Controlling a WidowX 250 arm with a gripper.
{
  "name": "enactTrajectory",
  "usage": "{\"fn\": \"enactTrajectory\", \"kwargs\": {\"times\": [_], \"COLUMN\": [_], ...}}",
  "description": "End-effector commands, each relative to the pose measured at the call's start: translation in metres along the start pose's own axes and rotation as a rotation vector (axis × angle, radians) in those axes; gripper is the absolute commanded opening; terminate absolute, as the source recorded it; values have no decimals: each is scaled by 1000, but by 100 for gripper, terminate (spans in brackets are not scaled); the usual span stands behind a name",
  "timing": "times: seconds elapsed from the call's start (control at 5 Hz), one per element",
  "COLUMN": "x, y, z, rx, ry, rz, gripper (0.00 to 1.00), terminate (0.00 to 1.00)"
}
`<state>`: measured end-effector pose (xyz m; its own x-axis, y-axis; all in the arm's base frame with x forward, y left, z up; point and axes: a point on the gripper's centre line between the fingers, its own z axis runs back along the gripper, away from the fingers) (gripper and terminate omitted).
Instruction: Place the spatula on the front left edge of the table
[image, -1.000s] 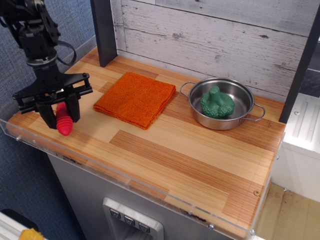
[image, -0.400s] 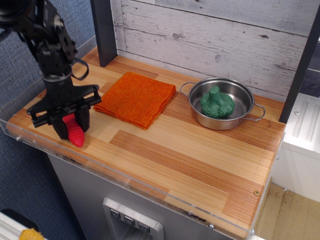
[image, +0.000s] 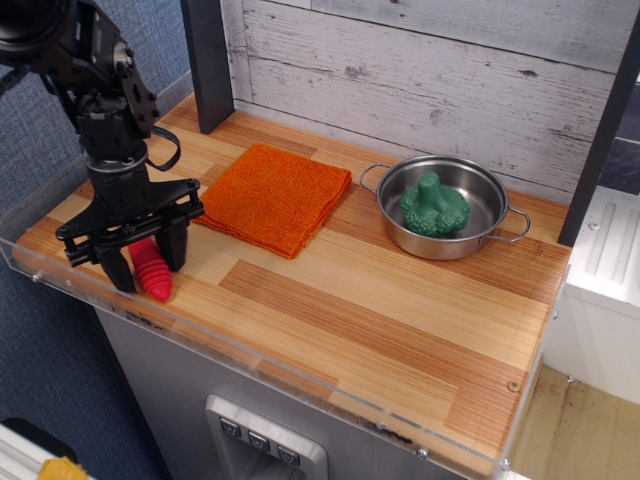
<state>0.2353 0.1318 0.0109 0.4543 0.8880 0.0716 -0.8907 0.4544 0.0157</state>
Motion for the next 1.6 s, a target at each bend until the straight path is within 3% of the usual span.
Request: {"fn": "enactTrajectory", "kwargs": {"times": [0.0, 0.2, 0.4, 0.6, 1.0, 1.2, 1.4], "x": [-12, -12, -9, -22, -93, -128, -156], "y": [-8, -10, -17, -27, -43, -53, -70], "z": [38, 61, 85, 102, 130, 145, 147], "rx": [-26, -44, -61, -120, -234, -263, -290], "ry": [-59, -87, -110, -127, -61, -121, -125], "rz": [-42, -122, -372, -616, -891, -1034, -1189], "gripper": [100, 100, 100, 100, 100, 100, 100], "terminate": [0, 0, 0, 0, 0, 0, 0]}}
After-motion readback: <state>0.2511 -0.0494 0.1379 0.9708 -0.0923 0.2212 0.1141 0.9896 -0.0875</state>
